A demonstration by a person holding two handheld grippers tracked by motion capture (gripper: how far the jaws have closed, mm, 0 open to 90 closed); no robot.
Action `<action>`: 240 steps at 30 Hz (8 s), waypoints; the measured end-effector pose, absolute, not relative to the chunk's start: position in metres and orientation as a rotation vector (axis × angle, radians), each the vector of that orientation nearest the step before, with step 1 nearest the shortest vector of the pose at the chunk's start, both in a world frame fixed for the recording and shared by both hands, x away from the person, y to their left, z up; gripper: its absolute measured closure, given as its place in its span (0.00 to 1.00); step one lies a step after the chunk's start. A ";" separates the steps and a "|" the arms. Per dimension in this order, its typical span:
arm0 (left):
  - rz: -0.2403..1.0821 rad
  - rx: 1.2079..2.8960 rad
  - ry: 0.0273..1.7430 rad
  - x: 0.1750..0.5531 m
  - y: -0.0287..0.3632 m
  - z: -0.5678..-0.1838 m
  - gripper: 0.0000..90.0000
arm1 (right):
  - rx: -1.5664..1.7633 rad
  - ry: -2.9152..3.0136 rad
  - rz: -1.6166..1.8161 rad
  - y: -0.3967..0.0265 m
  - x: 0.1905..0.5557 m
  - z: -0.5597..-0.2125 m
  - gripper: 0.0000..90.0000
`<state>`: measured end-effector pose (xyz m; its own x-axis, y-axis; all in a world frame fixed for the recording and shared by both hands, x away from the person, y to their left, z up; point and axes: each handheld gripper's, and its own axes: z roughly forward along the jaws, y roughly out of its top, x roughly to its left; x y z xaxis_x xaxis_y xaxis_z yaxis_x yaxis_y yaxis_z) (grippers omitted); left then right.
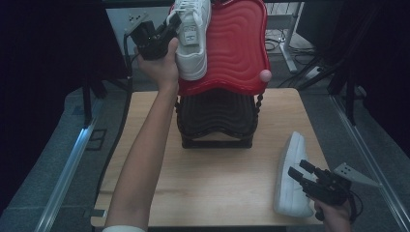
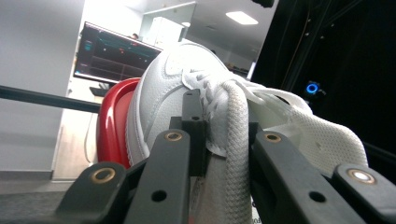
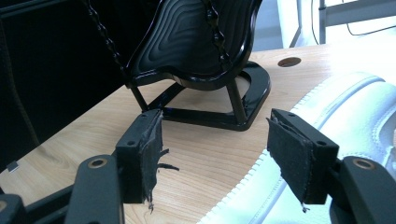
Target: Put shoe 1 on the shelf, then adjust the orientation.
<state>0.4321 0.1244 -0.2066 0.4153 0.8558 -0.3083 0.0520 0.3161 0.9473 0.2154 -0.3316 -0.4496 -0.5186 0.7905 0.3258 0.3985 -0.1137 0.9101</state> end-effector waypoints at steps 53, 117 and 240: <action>0.440 1.427 0.772 0.324 0.210 -0.248 0.52 | 1.301 1.890 1.632 -0.316 0.215 -0.456 0.40; 0.309 1.718 1.004 0.275 0.228 -0.455 0.51 | 1.375 1.786 1.546 -0.357 0.194 -0.453 0.72; 0.193 1.799 0.992 0.271 0.227 -0.485 0.51 | 1.205 2.066 1.283 -0.304 0.194 -0.474 1.00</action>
<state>0.2713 0.2273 -0.4854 0.6464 0.7001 -0.3033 0.5352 -0.1328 0.8342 0.1938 -0.3043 -0.4742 -0.5333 0.8416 0.0857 0.4496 0.1962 0.8714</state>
